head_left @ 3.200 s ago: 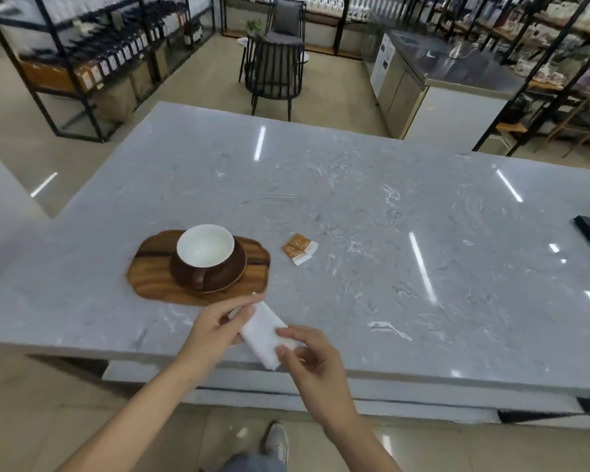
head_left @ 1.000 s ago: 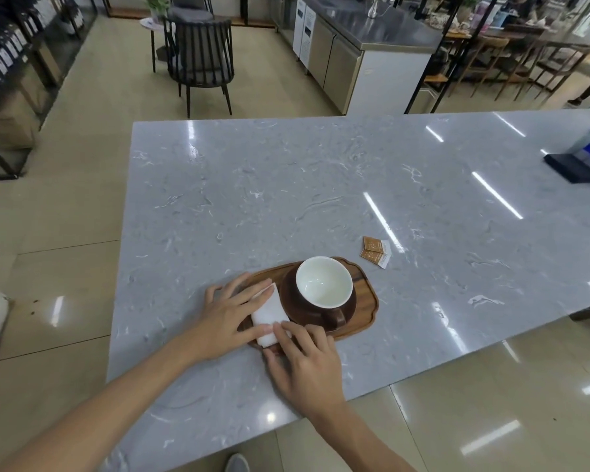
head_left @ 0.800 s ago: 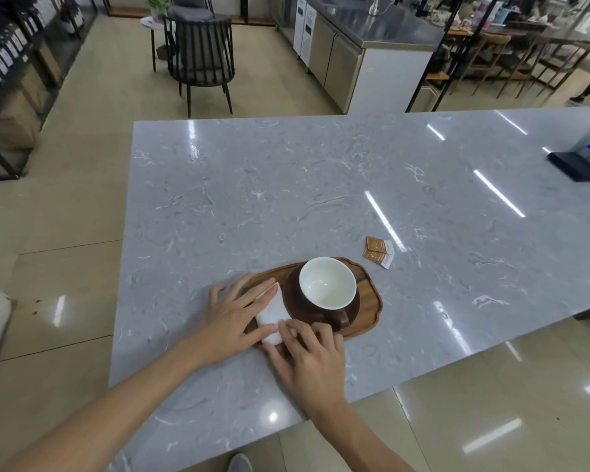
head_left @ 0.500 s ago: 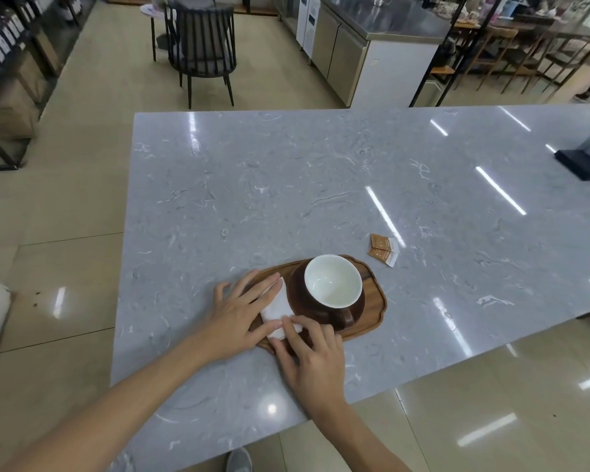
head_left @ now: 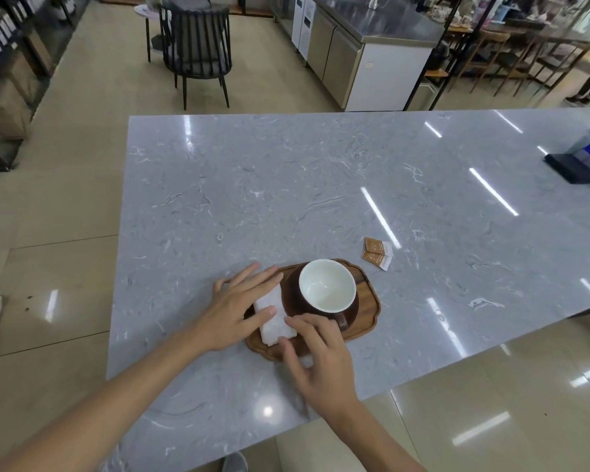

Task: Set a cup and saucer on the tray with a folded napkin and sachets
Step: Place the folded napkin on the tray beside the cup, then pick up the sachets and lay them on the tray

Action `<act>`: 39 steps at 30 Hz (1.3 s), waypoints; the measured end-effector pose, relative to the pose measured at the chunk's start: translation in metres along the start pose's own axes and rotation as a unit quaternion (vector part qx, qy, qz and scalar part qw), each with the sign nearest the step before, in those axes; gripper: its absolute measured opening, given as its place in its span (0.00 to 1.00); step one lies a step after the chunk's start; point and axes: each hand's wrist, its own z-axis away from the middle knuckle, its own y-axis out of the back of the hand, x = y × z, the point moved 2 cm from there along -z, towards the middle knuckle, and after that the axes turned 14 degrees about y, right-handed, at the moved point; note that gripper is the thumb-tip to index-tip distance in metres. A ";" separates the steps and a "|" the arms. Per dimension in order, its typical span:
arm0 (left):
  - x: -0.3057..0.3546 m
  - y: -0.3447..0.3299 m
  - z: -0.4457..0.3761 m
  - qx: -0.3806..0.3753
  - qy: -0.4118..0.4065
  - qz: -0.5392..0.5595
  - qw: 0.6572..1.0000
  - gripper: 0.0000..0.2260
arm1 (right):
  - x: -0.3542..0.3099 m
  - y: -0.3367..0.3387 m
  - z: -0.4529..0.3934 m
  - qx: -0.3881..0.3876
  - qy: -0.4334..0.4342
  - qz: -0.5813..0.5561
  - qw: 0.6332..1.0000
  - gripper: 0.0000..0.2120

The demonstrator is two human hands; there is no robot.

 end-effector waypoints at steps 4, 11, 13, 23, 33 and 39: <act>0.018 0.012 -0.016 0.020 -0.008 0.048 0.999 0.27 | 0.019 0.040 -0.017 0.041 0.015 0.002 0.999 0.12; 0.074 0.016 -0.055 0.067 0.013 0.091 0.993 0.24 | 0.098 0.100 -0.041 0.045 -0.033 -0.002 0.998 0.06; 0.091 0.015 -0.069 0.066 0.027 0.085 0.994 0.23 | 0.128 0.111 -0.047 0.035 -0.048 0.001 0.998 0.06; 0.166 -0.024 -0.160 -0.003 0.164 0.066 0.984 0.15 | 0.285 0.125 -0.085 -0.122 -0.116 -0.039 0.985 0.10; 0.197 -0.072 -0.237 -0.013 0.235 0.066 0.970 0.19 | 0.358 0.090 -0.112 -0.306 -0.080 -0.066 0.946 0.28; 0.204 -0.092 -0.256 -0.045 0.230 0.024 0.972 0.23 | 0.370 0.082 -0.118 -0.315 -0.077 -0.099 0.941 0.21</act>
